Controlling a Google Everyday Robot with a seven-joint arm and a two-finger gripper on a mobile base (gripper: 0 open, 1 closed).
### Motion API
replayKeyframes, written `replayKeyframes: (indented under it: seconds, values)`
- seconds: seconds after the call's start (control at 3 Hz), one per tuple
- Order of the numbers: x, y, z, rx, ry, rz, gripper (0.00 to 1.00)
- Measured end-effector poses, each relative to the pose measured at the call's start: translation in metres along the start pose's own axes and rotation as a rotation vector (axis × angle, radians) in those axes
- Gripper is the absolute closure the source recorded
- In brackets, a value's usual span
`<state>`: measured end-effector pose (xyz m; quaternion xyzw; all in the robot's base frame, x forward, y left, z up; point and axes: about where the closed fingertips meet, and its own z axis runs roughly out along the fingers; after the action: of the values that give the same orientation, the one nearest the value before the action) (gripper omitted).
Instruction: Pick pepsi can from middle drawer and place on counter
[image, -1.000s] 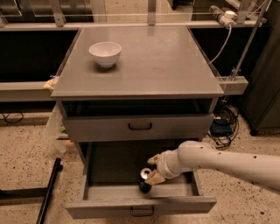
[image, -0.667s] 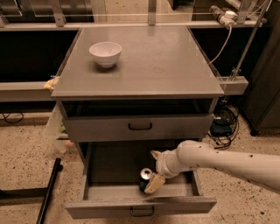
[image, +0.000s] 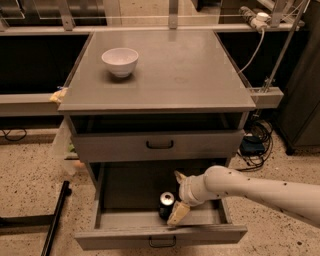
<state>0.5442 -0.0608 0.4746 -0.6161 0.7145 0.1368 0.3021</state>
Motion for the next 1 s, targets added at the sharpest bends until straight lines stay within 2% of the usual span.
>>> replayKeyframes:
  seconds: [0.33,0.67,1.0]
  values:
    - [0.010,-0.003,0.011,0.004,-0.011,-0.007,0.20]
    - [0.019,-0.003,0.020,0.001,-0.017,-0.005,0.32]
    - [0.025,-0.005,0.030,-0.006,-0.021,-0.002,0.28]
